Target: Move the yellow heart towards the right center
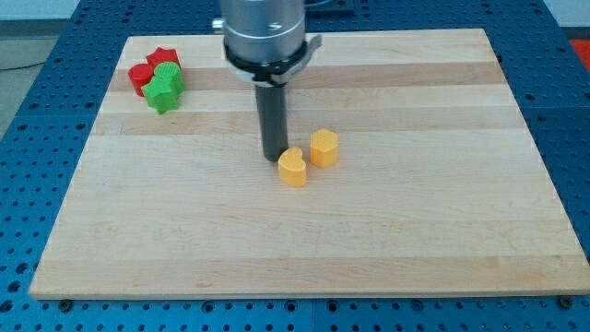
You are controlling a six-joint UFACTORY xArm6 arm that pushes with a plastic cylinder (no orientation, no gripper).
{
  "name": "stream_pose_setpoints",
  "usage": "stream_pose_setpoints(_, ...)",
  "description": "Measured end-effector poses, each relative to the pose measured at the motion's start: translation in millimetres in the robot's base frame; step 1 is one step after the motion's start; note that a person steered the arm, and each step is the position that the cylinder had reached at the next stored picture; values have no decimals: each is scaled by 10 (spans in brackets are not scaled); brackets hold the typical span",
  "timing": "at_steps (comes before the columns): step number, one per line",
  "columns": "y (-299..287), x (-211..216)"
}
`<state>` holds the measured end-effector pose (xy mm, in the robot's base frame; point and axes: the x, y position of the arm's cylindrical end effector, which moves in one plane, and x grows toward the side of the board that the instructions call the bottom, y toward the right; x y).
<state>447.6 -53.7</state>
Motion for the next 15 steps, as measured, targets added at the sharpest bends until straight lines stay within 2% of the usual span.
stream_pose_setpoints(1, -202, 132)
stream_pose_setpoints(2, -241, 653)
stream_pose_setpoints(3, -147, 737)
stream_pose_setpoints(5, 59, 300)
stream_pose_setpoints(9, 1394, 296)
stream_pose_setpoints(10, 1630, 179)
stream_pose_setpoints(12, 1891, -375)
stream_pose_setpoints(13, 1912, -505)
stream_pose_setpoints(15, 2329, -504)
